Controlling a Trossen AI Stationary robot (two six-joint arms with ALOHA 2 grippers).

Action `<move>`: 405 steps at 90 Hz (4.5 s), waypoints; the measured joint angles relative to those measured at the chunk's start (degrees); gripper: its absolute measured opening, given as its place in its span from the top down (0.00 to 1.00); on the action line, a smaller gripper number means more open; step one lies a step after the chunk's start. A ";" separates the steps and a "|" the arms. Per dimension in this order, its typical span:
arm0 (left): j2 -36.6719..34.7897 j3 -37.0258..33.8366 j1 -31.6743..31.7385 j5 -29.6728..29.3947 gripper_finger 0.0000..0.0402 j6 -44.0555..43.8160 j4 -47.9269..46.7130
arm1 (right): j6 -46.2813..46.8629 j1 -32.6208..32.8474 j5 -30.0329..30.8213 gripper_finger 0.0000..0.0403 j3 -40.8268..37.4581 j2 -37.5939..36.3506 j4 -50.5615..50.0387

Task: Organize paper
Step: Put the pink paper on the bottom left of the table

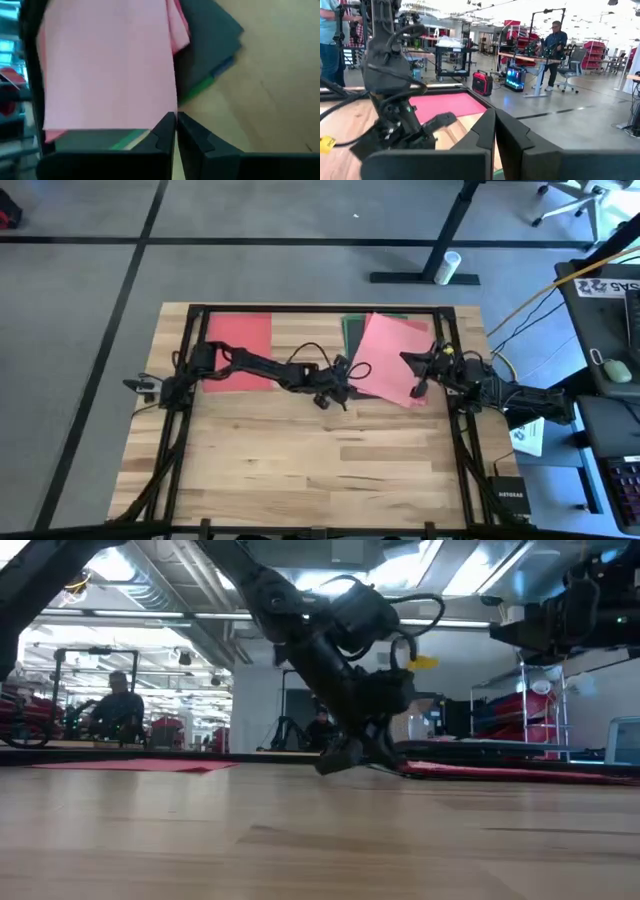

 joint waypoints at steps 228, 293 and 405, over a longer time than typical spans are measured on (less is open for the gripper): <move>-17.62 0.04 -58.57 17.63 1.00 -126.79 -57.64 | 9.11 0.02 -11.18 1.00 0.00 0.00 -2.12; -17.58 0.00 -65.49 29.18 1.00 -128.70 -67.72 | 7.72 0.00 -9.60 1.00 0.00 0.00 -2.08; -17.55 -4.87 -51.03 9.87 0.97 -119.58 -56.80 | 8.39 0.01 -10.12 1.00 0.00 -0.02 -2.13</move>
